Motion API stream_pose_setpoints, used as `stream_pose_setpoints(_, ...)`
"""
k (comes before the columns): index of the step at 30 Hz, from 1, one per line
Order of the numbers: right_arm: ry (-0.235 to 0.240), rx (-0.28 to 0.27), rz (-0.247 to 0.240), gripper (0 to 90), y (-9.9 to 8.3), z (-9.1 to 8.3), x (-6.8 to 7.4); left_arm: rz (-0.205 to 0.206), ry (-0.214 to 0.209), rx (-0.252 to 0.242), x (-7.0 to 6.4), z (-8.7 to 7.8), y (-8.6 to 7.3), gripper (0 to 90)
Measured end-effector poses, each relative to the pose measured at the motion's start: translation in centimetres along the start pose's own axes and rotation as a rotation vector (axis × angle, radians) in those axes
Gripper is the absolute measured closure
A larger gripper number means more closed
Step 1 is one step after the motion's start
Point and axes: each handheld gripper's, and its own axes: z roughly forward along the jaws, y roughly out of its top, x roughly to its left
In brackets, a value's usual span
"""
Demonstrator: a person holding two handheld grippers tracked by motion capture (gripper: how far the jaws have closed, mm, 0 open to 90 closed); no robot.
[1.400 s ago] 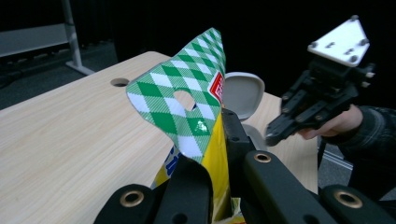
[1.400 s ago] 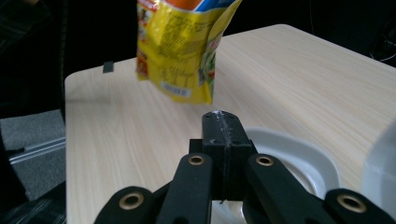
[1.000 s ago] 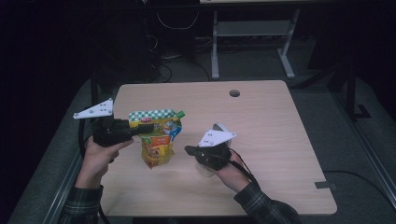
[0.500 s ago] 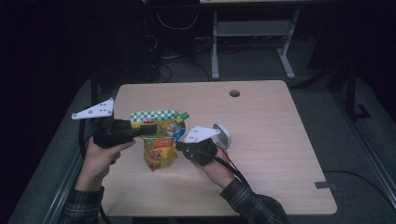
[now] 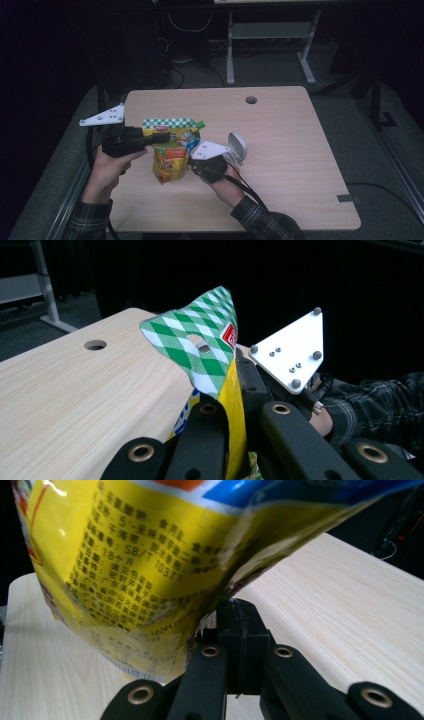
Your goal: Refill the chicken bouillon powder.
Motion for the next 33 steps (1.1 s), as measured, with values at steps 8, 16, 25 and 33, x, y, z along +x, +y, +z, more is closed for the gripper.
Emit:
stream_pose_setpoints(8, -0.035, -0.046, 0.037, 89.9, 0.0, 0.1, 0.8, 0.003, -0.035, 0.090, 0.9, 0.5, 2.2, 90.0)
stream_pose_setpoints(16, -0.065, -0.078, 0.049, 89.9, 0.1, 0.7, 1.6, 0.034, -0.067, 0.182, 1.3, 1.3, 3.9, 90.0)
stream_pose_setpoints(25, -0.079, -0.101, 0.019, 89.9, 0.1, 1.4, 2.5, 0.018, -0.081, 0.206, 1.4, 1.9, 4.6, 90.0)
stream_pose_setpoints(33, -0.102, -0.133, 0.022, 89.9, 0.7, 1.2, 2.5, 0.041, -0.083, 0.208, 0.1, 1.4, 5.3, 90.0)
